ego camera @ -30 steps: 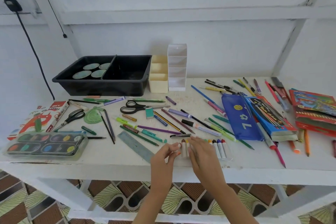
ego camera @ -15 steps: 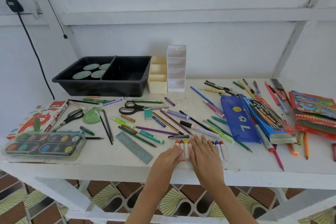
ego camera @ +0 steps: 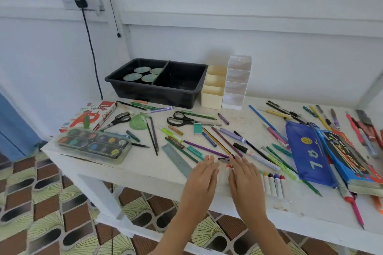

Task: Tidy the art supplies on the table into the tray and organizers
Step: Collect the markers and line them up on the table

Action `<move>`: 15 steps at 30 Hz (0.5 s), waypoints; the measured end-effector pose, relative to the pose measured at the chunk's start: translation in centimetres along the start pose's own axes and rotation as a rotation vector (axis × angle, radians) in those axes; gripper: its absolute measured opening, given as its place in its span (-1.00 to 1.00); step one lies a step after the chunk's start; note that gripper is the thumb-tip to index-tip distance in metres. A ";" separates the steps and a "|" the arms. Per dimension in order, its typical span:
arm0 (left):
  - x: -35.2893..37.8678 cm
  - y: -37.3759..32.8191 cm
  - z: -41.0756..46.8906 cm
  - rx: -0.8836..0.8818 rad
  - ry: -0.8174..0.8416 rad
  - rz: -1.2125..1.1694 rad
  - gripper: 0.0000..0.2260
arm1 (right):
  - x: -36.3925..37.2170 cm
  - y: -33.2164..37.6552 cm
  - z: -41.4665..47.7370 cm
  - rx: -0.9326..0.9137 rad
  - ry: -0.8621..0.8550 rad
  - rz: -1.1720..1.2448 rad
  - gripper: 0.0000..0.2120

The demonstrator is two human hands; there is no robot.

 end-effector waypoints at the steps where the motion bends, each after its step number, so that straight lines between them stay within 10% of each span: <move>1: -1.0 0.8 0.2 -0.038 -0.047 0.006 -0.67 | 0.4 1.4 0.5 -0.033 -0.022 0.074 -0.55; 10: -13.0 13.5 2.0 -0.489 -0.336 0.173 -0.77 | 6.7 15.0 6.0 -0.086 0.188 0.514 -0.79; 15: -18.5 21.4 3.7 -0.717 -0.145 0.323 -0.47 | 10.5 20.4 9.1 -0.082 0.324 0.648 -0.80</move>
Point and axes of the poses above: each hand's wrist, its own z-axis towards the middle knuckle, its own x-axis out of the palm, y = z × x, the point moved 2 cm from there along z, towards the middle knuckle, and after that the axes turned 3 degrees about -y, right-handed, at the moved point
